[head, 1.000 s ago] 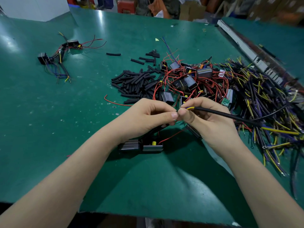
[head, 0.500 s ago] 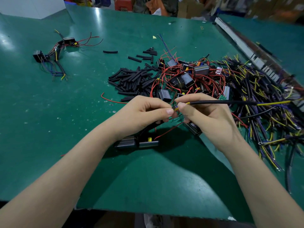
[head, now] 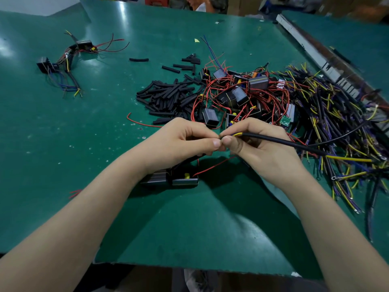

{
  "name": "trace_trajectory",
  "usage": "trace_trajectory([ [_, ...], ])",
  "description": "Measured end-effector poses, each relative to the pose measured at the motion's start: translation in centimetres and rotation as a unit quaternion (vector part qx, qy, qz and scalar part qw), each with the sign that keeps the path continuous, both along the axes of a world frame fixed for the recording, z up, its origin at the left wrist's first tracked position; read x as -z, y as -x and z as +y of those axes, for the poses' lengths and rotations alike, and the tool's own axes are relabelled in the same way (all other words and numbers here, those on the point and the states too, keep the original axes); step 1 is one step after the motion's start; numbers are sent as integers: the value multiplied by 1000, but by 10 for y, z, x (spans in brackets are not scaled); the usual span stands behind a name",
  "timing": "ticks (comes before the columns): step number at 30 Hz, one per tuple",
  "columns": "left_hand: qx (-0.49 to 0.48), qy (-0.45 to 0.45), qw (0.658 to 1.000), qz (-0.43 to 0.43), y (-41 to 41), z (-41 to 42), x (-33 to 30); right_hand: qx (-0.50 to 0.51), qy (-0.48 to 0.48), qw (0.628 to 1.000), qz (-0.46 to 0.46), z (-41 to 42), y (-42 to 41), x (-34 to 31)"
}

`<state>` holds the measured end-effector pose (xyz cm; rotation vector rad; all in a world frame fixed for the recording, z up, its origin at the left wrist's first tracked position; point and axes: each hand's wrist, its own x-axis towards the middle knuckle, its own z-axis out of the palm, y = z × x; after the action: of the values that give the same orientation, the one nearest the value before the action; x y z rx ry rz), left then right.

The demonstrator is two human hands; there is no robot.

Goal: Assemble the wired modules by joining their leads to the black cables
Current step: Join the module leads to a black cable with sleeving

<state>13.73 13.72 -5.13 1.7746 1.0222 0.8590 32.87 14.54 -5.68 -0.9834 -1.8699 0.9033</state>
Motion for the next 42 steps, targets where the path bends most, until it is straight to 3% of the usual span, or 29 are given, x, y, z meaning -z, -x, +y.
trace_trajectory([
  [9, -33, -169, 982, 73, 2, 2, 2, 5, 65, 996, 53, 2, 2, 3],
  [13, -25, -135, 989, 54, 5, 4, 1, 0, 75, 996, 41, 2, 1, 1],
  [22, -29, -14, 999, -3, 3, 1, -1, -2, -16, 999, -51, 0, 2, -5],
  [26, -55, -5, 998, 11, 1, 1, -2, 27, -42, 994, -100, 1, 5, -3],
  [29, -101, -92, 986, 95, -1, 2, 0, 52, -45, 989, -132, 1, 7, 0],
  [32, -125, -237, 947, 176, -6, -1, 2, 72, -28, 987, -139, 2, 7, 6],
  [37, -145, -359, 880, 274, -11, -5, 5, 85, 7, 990, -115, 3, 8, 8],
  [39, -142, -338, 893, 262, -11, -4, 3, 80, 10, 993, -91, 3, 8, 6],
  [42, -114, -192, 964, 148, -5, -1, -2, 62, 8, 997, -52, 1, 7, 1],
])
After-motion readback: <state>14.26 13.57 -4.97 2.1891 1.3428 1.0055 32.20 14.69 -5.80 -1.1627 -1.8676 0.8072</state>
